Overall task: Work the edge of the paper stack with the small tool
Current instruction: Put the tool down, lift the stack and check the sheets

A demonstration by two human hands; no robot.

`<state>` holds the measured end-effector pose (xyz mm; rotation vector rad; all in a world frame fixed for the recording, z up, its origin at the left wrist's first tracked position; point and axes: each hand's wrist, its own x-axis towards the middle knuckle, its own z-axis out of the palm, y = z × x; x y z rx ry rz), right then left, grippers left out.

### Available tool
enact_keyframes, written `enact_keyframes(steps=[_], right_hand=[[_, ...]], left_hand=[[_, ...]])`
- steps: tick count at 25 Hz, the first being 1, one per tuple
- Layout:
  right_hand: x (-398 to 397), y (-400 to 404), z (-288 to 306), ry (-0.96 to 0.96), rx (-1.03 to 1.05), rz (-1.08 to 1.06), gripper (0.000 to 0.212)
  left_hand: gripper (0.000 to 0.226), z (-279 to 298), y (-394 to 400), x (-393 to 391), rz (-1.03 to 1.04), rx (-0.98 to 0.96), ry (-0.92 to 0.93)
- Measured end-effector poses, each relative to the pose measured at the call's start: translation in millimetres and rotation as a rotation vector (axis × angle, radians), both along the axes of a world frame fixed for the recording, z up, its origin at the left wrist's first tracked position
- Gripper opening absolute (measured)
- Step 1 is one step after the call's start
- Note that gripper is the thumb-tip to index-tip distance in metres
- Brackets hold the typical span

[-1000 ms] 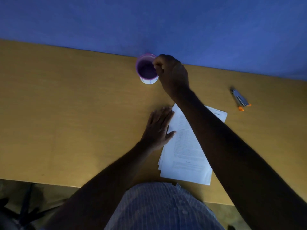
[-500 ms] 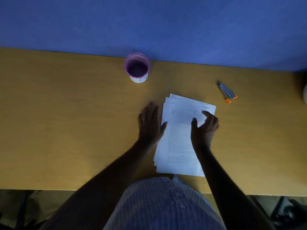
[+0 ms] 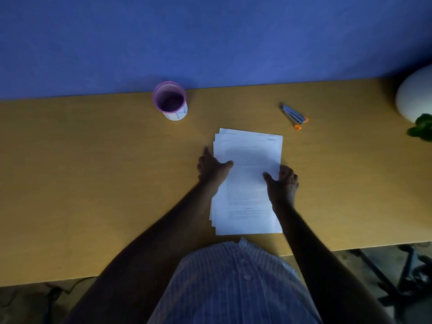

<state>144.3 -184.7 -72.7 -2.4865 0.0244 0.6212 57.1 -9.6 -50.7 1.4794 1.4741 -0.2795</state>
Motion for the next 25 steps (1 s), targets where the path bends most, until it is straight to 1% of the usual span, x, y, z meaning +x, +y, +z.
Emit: enact_keyframes(steps=[2,5,9,11,13,15,17,20,22,25], right_hand=[[8,3,-2,0.085,0.062,-0.126,0.053],[19,6,-3,0.214,0.104,-0.225,0.051],[17,9,0,0.183,0.114,-0.235,0.053],[15,9,1,0.175,0.14,-0.227,0.051],[13,8,1,0.156,0.119,-0.191,0.051],[11,9,3,0.137,0.042,-0.141,0.054],[8,12,5,0.139,0.014,-0.127,0.056],[4,14,8,0.134,0.05,-0.119,0.059],[4,16,10,0.143,0.096,-0.156,0.06],[5,21,10,0.206,0.156,-0.23,0.059]], left_hand=[[0.101,2,5,0,0.122,-0.047,-0.071],[0.084,3,7,-6,0.289,-0.128,-0.202],[0.058,2,4,-8,0.281,-0.136,-0.204],[0.05,2,3,-7,0.228,-0.094,-0.141],[0.049,4,1,-7,0.137,-0.029,-0.034],[0.051,7,-5,-5,0.108,-0.015,-0.01],[0.055,8,-10,-3,0.167,-0.029,-0.065],[0.063,7,-9,-6,0.262,-0.049,-0.159],[0.062,5,-6,-9,0.284,-0.063,-0.21],[0.055,6,-3,-15,0.285,-0.06,-0.273]])
